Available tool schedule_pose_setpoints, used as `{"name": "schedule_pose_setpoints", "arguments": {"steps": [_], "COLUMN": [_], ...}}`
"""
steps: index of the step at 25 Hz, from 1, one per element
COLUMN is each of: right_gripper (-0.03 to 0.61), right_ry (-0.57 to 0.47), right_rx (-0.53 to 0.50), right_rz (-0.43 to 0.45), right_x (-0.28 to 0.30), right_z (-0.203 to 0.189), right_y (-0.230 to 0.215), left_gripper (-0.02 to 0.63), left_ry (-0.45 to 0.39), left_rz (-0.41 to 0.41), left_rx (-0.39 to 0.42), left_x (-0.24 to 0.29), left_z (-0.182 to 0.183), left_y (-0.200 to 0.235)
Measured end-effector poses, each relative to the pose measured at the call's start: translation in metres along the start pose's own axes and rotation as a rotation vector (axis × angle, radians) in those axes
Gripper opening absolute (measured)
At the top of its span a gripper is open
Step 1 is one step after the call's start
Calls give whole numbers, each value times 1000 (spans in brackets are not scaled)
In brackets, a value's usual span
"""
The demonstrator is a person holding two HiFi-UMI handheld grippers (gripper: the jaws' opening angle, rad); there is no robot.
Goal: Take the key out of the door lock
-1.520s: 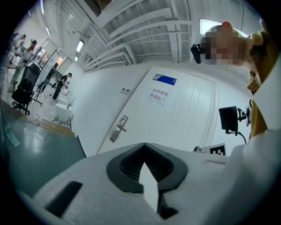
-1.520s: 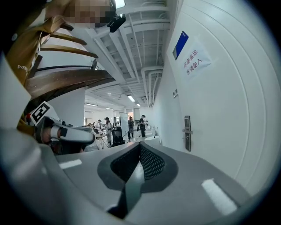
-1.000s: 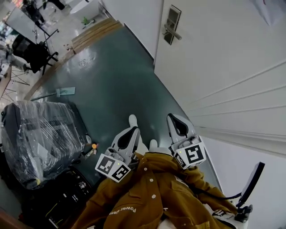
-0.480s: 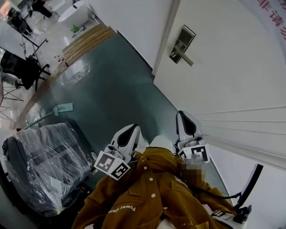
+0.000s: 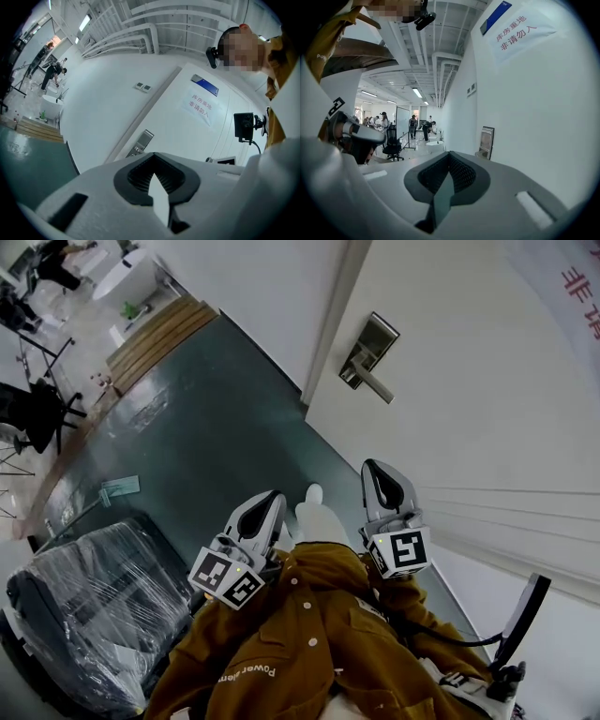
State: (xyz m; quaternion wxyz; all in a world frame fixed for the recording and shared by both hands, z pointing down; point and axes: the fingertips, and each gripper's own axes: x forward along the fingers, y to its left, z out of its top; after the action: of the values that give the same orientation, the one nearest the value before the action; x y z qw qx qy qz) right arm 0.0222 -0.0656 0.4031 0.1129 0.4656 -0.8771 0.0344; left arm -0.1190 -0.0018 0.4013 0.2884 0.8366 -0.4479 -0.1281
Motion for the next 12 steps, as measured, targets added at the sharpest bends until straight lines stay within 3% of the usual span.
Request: {"name": "schedule_pose_setpoints", "arguments": {"steps": [2, 4, 8, 12], "right_gripper": [15, 101, 184, 215], "right_ry": [16, 33, 48, 61], "right_rx": [-33, -57, -159, -179], "right_rz": [15, 31, 41, 57], "right_x": [12, 25, 51, 71], "right_z": [-1, -3, -6, -10], "right_y": [-18, -36, -72, -98], "left_gripper": [-2, -2, -2, -2], "left_ry": [1, -1, 4, 0], "left_rz": [-6, -17, -44, -40], "left_rx": [2, -1, 5, -12], "left_x": [21, 44, 89, 113], "left_z": [4, 8, 12, 9], "left_y": [2, 2, -4, -7]}}
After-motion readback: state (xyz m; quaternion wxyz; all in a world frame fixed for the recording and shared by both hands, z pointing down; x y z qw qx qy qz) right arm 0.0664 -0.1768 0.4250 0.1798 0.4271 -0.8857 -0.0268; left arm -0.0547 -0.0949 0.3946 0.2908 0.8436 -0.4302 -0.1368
